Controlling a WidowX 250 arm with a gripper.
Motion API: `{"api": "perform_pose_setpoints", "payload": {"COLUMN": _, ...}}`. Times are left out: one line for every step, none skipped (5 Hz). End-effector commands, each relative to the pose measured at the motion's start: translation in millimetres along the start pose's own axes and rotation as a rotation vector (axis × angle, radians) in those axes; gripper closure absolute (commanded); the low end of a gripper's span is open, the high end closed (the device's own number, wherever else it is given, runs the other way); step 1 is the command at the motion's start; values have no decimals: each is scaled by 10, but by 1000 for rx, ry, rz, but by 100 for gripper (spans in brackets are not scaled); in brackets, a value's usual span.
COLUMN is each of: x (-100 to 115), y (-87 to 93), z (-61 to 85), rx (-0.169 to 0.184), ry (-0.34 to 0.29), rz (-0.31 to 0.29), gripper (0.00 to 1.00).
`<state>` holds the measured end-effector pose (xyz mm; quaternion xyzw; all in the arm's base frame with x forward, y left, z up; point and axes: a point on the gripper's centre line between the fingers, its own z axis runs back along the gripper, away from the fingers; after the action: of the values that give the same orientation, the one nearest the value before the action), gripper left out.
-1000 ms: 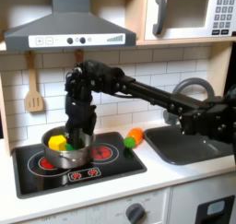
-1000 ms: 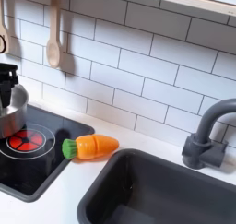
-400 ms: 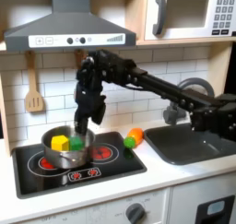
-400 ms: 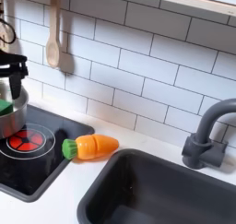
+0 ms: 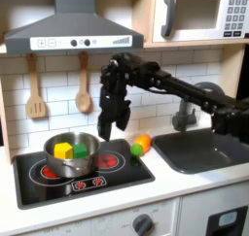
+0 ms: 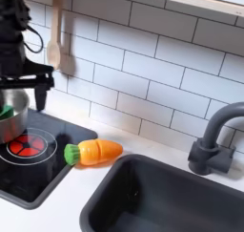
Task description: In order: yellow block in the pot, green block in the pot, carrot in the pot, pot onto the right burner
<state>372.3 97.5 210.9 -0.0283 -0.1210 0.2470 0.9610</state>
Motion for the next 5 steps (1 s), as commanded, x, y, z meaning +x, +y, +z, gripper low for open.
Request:
{"api": "perform_pose_setpoints", "payload": {"x": -319, "y": -264, "z": -9, "rx": 20, "ry": -13, "rz": 153, "gripper": 0}}
{"api": "perform_pose_setpoints", "payload": {"x": -458, "y": -363, "z": 26, "rx": 23, "ry": -17, "rz": 391, "gripper": 0}}
{"api": "perform_pose_setpoints", "payload": {"x": -516, "y": -356, "z": 19, "rx": 42, "ry": 21, "rz": 612, "gripper": 0}}
{"api": "perform_pose_setpoints", "payload": {"x": -524, "y": -354, "z": -22, "rx": 59, "ry": 48, "rz": 726, "gripper": 0}}
{"api": "perform_pose_setpoints", "payload": {"x": -530, "y": -444, "z": -56, "rx": 77, "ry": 64, "rz": 778, "gripper": 0}}
